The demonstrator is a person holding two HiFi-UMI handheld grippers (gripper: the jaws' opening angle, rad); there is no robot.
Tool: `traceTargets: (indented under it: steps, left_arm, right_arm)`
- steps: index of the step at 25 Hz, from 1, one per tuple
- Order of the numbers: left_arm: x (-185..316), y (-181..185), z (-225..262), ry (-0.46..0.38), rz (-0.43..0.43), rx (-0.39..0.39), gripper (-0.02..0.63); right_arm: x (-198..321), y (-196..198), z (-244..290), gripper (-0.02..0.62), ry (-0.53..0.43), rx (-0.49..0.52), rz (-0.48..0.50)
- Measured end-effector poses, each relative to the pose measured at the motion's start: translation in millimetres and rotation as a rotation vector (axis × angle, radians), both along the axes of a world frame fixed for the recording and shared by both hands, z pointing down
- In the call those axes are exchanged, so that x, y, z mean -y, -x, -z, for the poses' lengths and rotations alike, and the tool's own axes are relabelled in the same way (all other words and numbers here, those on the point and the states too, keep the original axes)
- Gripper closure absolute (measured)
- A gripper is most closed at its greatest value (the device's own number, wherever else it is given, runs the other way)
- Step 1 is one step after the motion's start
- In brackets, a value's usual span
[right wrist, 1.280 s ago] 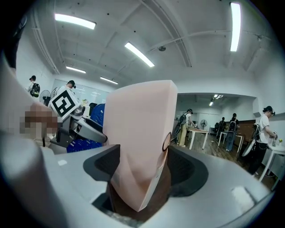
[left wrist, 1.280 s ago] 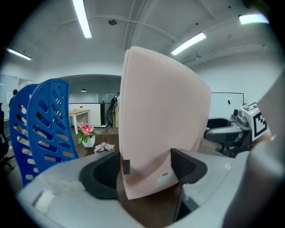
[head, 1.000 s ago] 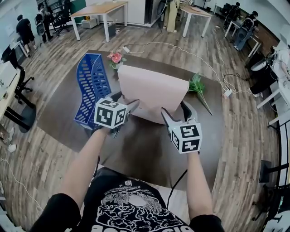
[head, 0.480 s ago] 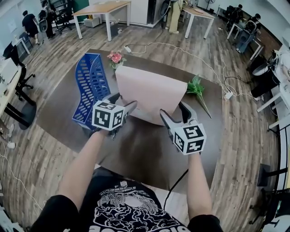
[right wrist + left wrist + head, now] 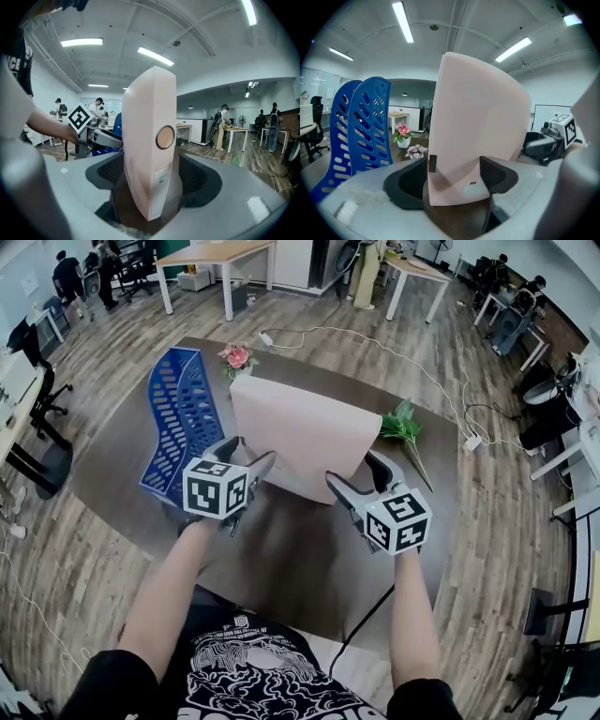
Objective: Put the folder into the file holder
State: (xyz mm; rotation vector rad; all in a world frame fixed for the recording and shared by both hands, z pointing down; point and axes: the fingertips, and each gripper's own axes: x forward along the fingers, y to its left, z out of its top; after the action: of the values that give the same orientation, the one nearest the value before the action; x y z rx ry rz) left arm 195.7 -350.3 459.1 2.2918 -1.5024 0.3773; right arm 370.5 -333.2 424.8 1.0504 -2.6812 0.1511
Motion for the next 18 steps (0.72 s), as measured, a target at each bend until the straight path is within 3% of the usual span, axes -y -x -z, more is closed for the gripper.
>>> traceTargets:
  steps: [5, 12, 18]
  left_arm:
    - [0.3, 1.0, 0.9, -0.009, 0.045, -0.006, 0.238]
    - [-1.3, 4.0, -1.3, -0.013, 0.066, -0.019, 0.238]
    - [-2.4, 5.4, -3.1, -0.011, 0.075, -0.024, 0.238]
  right_arm:
    - [11.3, 5.0, -12.4, 0.208, 0.041, 0.006, 0.086]
    - [18.7, 18.7, -14.7, 0.19, 0.098, 0.106, 0.217]
    - [22.0, 34.1, -17.2, 0.193, 0.105, 0.107, 0.297]
